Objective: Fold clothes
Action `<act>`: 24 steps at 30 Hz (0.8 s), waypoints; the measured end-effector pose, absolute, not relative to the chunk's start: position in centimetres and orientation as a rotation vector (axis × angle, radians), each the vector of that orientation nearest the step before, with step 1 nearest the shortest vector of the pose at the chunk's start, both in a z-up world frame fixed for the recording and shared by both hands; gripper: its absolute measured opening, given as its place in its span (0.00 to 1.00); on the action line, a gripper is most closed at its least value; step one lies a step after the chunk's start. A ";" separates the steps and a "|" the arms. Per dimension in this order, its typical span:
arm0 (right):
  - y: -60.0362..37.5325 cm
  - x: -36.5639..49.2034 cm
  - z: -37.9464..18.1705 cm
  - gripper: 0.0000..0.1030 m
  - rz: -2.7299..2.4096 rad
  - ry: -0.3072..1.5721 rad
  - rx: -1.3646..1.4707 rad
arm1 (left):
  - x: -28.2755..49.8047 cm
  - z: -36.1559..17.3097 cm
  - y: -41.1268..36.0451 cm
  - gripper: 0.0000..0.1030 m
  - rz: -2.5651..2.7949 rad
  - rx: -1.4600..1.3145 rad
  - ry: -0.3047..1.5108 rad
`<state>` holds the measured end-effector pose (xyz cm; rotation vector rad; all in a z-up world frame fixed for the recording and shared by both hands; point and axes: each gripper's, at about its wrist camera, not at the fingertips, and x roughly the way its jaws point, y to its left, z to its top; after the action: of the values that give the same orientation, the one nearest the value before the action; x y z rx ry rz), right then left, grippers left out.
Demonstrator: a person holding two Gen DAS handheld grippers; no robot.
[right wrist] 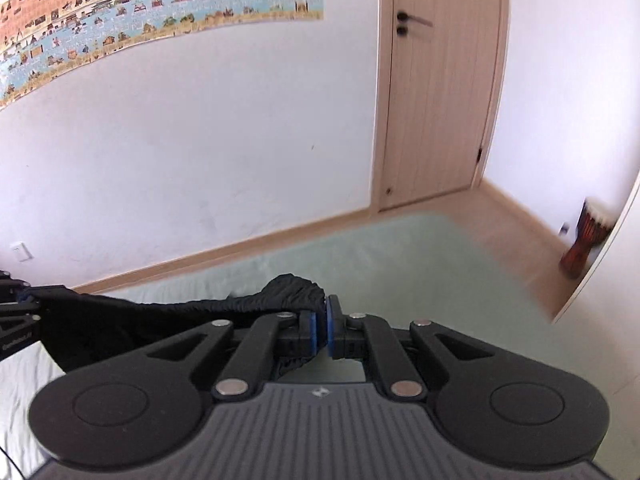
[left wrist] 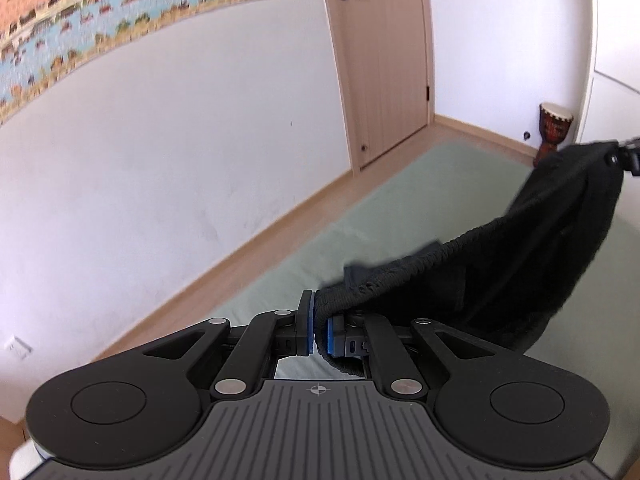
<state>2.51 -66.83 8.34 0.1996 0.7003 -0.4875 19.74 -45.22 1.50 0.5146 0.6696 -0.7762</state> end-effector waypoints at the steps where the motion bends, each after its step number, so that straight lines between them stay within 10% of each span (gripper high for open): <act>1: -67.2 3.1 9.0 0.05 -0.483 0.712 0.192 | 20.0 1.9 -45.4 0.05 -0.778 0.516 0.673; 24: -72.1 18.3 18.0 0.05 -0.315 1.148 0.127 | 29.5 10.4 -54.4 0.05 -0.870 0.953 1.007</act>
<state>18.26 -72.11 18.03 0.1267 1.1481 -0.3151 29.46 -54.36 10.38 0.9525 1.0066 -0.8700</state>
